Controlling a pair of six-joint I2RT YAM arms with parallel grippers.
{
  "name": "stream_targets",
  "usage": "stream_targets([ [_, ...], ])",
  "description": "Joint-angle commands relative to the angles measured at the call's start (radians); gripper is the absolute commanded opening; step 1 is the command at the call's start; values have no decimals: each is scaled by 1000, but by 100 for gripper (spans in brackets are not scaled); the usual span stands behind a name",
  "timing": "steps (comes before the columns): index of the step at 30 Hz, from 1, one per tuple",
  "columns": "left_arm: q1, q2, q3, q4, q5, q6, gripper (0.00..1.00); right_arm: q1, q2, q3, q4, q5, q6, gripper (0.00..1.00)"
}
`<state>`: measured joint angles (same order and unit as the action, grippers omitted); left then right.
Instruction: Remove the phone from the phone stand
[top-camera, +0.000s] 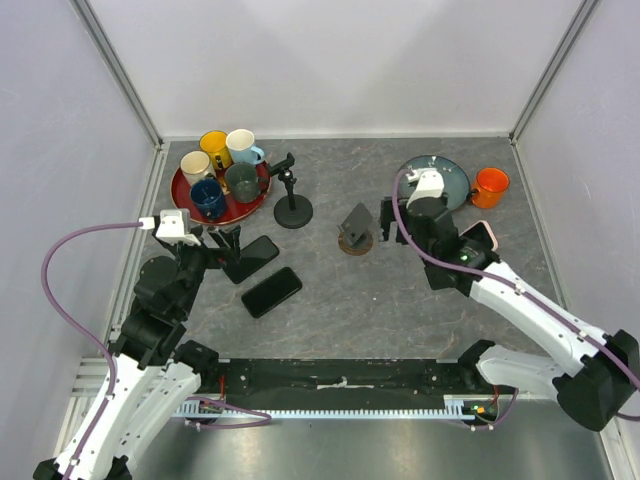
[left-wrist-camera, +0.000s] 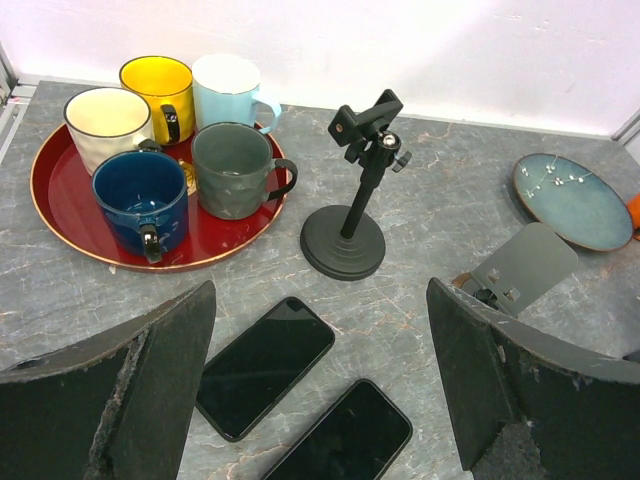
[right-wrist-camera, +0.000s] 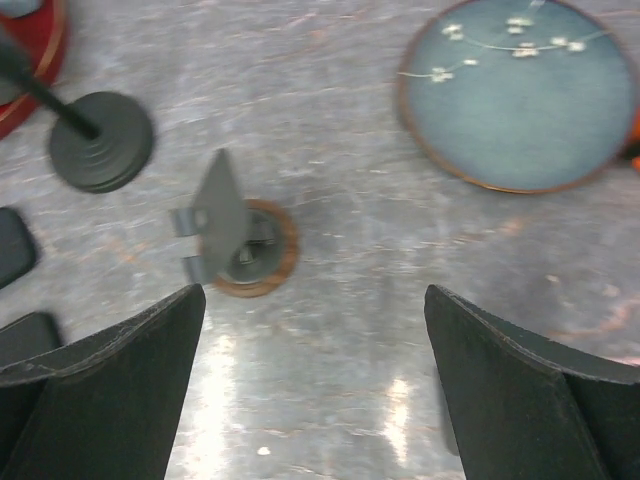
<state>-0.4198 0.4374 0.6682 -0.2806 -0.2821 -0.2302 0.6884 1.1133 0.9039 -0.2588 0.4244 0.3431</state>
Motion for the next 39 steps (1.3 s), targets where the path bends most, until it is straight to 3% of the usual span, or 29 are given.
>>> stream_targets([
  [1, 10, -8, -4, 34, 15, -21, 92, -90, -50, 61, -131, 74, -84, 98],
  [16, 10, -8, -5, 37, 24, -21, 92, -378, -199, 53, -223, 254, -93, 90],
  [19, 9, -11, -10, 43, 35, -23, 92, -466, -217, 32, -235, 200, -67, 88],
  [26, 9, -6, -12, 46, 44, -24, 92, -723, -240, -43, -192, -93, 77, 81],
  [39, 9, -5, -16, 50, 55, -26, 92, -757, -262, -112, -178, -234, 111, 67],
])
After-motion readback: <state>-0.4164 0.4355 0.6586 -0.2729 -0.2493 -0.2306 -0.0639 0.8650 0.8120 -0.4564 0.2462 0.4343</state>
